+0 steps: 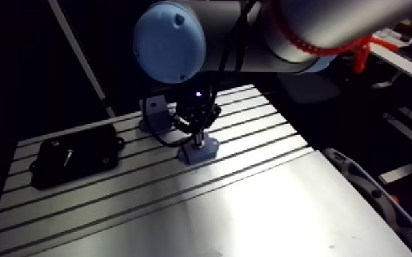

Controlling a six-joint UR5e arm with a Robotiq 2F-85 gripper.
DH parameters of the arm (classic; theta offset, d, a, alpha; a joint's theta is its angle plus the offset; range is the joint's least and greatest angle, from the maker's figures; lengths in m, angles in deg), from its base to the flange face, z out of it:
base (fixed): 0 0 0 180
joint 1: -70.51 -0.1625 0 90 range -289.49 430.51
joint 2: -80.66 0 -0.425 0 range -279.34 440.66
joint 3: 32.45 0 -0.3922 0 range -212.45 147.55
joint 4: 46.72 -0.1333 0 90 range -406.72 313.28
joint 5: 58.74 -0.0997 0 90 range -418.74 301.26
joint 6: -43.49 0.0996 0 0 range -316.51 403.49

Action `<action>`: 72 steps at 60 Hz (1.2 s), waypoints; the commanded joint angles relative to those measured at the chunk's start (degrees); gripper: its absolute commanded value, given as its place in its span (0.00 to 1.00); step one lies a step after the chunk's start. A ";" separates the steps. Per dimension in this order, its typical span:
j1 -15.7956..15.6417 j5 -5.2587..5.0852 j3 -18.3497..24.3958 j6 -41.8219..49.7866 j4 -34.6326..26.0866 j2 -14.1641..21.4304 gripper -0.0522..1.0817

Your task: Pick up the bearing and press it into the housing until flush.

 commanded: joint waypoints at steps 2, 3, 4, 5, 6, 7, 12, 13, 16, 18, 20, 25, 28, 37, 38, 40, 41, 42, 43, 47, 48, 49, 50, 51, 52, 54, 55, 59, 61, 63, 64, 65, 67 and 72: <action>-0.18 0.04 0.07 -0.01 0.00 -0.01 1.00; -0.27 0.05 0.01 -0.01 0.00 -0.09 1.00; -0.27 0.05 0.01 -0.01 0.00 -0.09 1.00; -0.28 -0.03 0.00 -0.01 0.00 -0.10 1.00; -0.28 -0.03 0.00 -0.01 0.00 -0.10 1.00; -0.29 -0.04 -0.01 -0.01 0.00 -0.10 1.00; -0.36 -0.03 -0.08 -0.01 0.00 -0.10 1.00; -0.37 -0.04 -0.09 -0.01 0.00 -0.10 1.00; -0.37 0.04 -0.09 -0.01 0.00 -0.10 1.00; -0.37 0.05 -0.09 -0.01 0.00 -0.10 1.00; -0.37 0.05 -0.09 -0.01 0.00 -0.10 1.00; -0.37 0.13 -0.09 -0.01 0.00 -0.10 1.00; -0.36 0.29 -0.09 -0.01 0.00 -0.17 1.00; -0.37 0.40 -0.18 -0.01 0.08 -0.19 1.00; -0.37 0.40 -0.18 -0.01 0.08 -0.19 1.00; -0.30 0.40 -0.18 -0.01 0.09 -0.19 1.00; -0.29 0.40 -0.18 -0.01 0.09 -0.19 1.00; -0.29 0.40 -0.18 -0.01 0.09 -0.19 1.00; -0.36 0.40 -0.26 -0.01 0.09 -0.19 1.00; -0.37 0.40 -0.27 -0.01 0.09 -0.19 1.00; -0.37 0.40 -0.27 -0.01 0.09 -0.19 1.00; -0.37 0.40 -0.27 -0.01 0.09 -0.19 1.00; -0.37 0.40 -0.27 -0.01 0.09 -0.19 1.00; -0.37 0.40 -0.27 -0.01 0.09 -0.19 1.00; -0.30 0.40 -0.27 -0.01 0.09 -0.19 1.00; -0.36 0.40 -0.19 -0.01 0.09 -0.19 1.00; -0.36 0.40 -0.19 -0.01 0.09 -0.19 1.00; -0.37 0.47 -0.18 -0.01 0.09 -0.19 1.00; -0.37 0.49 -0.18 -0.01 0.09 -0.19 1.00; -0.37 0.49 -0.26 -0.08 0.09 -0.26 1.00; -0.30 0.49 -0.27 -0.09 0.17 -0.27 1.00; -0.30 0.49 -0.27 -0.09 0.17 -0.27 1.00; -0.29 0.49 -0.19 -0.17 0.18 -0.27 1.00; -0.29 0.49 -0.18 -0.18 0.18 -0.27 1.00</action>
